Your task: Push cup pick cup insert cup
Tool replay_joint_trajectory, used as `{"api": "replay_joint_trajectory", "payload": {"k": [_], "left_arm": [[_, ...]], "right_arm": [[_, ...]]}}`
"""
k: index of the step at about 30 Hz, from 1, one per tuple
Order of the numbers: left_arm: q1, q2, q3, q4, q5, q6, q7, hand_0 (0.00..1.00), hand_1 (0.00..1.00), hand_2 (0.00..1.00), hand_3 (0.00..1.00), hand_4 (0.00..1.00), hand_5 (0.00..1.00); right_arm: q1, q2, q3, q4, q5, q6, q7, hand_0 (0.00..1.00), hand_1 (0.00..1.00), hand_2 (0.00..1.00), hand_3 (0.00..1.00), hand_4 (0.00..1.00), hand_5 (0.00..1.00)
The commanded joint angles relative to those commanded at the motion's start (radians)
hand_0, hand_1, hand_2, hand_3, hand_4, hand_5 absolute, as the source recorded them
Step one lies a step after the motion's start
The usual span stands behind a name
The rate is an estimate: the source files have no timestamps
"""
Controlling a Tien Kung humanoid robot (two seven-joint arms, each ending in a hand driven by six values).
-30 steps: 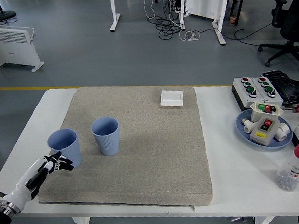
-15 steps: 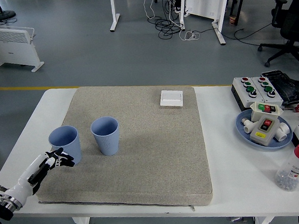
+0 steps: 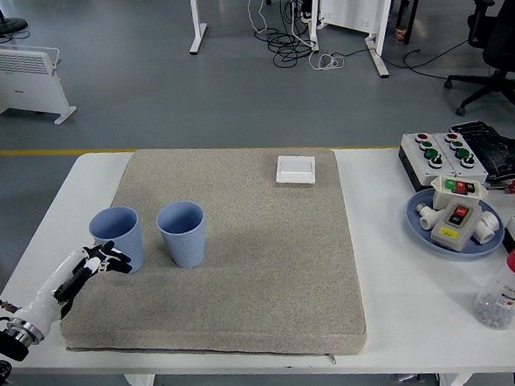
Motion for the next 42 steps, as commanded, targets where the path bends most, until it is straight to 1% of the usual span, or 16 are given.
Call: {"api": "replay_joint_trajectory", "payload": {"k": [7, 8, 9, 13, 14, 20, 25, 30, 36, 42], "left_arm": [[-0.043, -0.003, 0.042, 0.037, -0.021, -0.005, -0.006, 0.691, 0.545, 0.504, 0.498, 0.622, 0.998], [-0.044, -0.003, 0.043, 0.038, -0.021, -0.005, -0.006, 0.691, 0.544, 0.503, 0.497, 0.595, 0.998], [-0.059, -0.006, 0.054, 0.053, -0.028, -0.006, -0.007, 0.691, 0.544, 0.503, 0.497, 0.595, 0.998], [-0.080, -0.010, 0.069, 0.075, -0.037, -0.009, -0.009, 0.691, 0.544, 0.503, 0.497, 0.595, 0.998], [-0.083, -0.011, 0.071, 0.078, -0.038, -0.009, -0.010, 0.695, 0.545, 0.502, 0.495, 0.582, 0.998], [-0.121, -0.028, 0.101, 0.127, -0.056, -0.012, -0.013, 0.696, 0.544, 0.502, 0.494, 0.580, 0.998], [-0.131, -0.034, 0.110, 0.151, -0.064, -0.015, -0.016, 0.696, 0.544, 0.502, 0.494, 0.580, 0.998], [-0.143, -0.035, 0.119, 0.170, -0.075, -0.017, -0.016, 0.702, 0.544, 0.502, 0.493, 0.577, 0.998], [-0.165, -0.045, 0.129, 0.204, -0.098, -0.025, -0.017, 0.704, 0.544, 0.502, 0.492, 0.574, 0.998], [-0.184, -0.046, 0.158, 0.215, -0.114, -0.032, -0.015, 0.710, 0.548, 0.506, 0.492, 0.573, 0.998]], "right_arm": [[0.003, -0.001, -0.002, 0.000, -0.001, 0.001, -0.001, 0.726, 0.651, 0.660, 0.581, 0.127, 0.485], [0.003, -0.001, -0.002, 0.000, -0.001, 0.001, -0.001, 0.726, 0.650, 0.661, 0.581, 0.125, 0.484], [0.004, 0.000, -0.002, 0.000, -0.001, 0.001, -0.001, 0.726, 0.650, 0.661, 0.581, 0.125, 0.484], [0.006, 0.000, -0.006, 0.000, 0.003, 0.001, -0.001, 0.726, 0.650, 0.661, 0.581, 0.125, 0.484], [0.006, 0.000, -0.006, 0.000, 0.004, 0.001, -0.001, 0.726, 0.650, 0.661, 0.581, 0.126, 0.484], [0.010, 0.000, -0.009, 0.000, -0.001, 0.002, -0.002, 0.725, 0.650, 0.660, 0.581, 0.125, 0.483], [0.011, 0.000, -0.012, 0.000, 0.002, 0.001, -0.002, 0.725, 0.650, 0.660, 0.581, 0.125, 0.483], [0.011, -0.001, -0.013, 0.000, 0.000, 0.002, -0.002, 0.726, 0.650, 0.659, 0.582, 0.126, 0.481], [0.015, -0.003, -0.016, 0.000, -0.007, 0.004, -0.004, 0.725, 0.650, 0.659, 0.582, 0.126, 0.483], [0.017, -0.003, -0.018, 0.000, -0.003, 0.003, -0.003, 0.726, 0.650, 0.659, 0.582, 0.126, 0.481]]}}
